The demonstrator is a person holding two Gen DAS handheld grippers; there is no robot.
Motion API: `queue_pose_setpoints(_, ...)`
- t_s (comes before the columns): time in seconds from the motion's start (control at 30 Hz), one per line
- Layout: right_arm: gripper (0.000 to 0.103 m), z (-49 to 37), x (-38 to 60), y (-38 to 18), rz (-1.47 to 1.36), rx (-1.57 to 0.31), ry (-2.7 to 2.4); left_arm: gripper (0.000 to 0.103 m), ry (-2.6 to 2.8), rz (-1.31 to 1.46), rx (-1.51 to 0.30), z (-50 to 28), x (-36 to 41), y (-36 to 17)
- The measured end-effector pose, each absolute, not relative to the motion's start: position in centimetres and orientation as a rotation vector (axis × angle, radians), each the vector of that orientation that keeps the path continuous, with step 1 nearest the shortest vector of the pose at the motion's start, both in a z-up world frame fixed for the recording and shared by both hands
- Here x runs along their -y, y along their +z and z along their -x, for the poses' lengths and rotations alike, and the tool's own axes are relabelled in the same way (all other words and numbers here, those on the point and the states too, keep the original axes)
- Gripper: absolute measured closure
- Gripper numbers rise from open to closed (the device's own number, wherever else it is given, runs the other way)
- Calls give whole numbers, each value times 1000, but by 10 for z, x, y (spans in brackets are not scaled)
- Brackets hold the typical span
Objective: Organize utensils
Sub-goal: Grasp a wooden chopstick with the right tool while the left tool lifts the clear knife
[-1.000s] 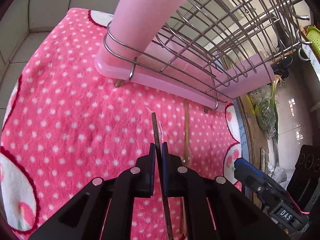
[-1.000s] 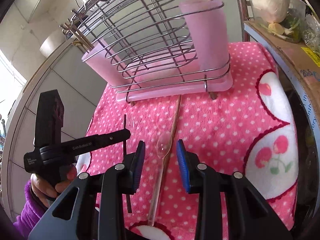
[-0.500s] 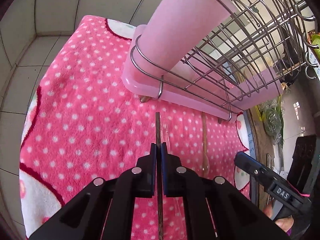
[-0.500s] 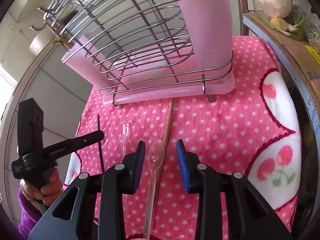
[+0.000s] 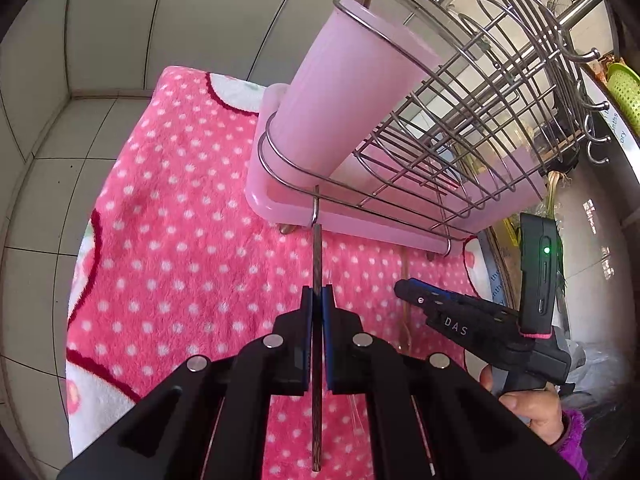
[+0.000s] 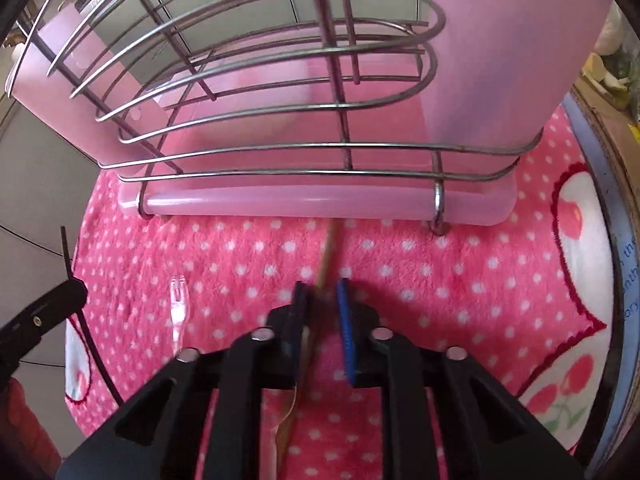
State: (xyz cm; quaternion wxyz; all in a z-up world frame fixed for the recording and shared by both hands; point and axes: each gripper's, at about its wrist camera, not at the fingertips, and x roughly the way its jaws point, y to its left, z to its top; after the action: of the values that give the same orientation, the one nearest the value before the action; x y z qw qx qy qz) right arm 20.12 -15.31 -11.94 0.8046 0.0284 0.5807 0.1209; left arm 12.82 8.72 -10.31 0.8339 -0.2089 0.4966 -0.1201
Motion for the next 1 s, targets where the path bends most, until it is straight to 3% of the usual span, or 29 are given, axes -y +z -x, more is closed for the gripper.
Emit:
queue_pose_setpoints(0.57, 97, -166, 257, -111, -225, -1261, 220, 99, -246, 441, -1036, -126, -96, -89)
queue_pose_setpoints(1.0, 95, -180, 227, -125, -124, -1299, 272, 99, -234, 431, -1037, -124, -88, -86)
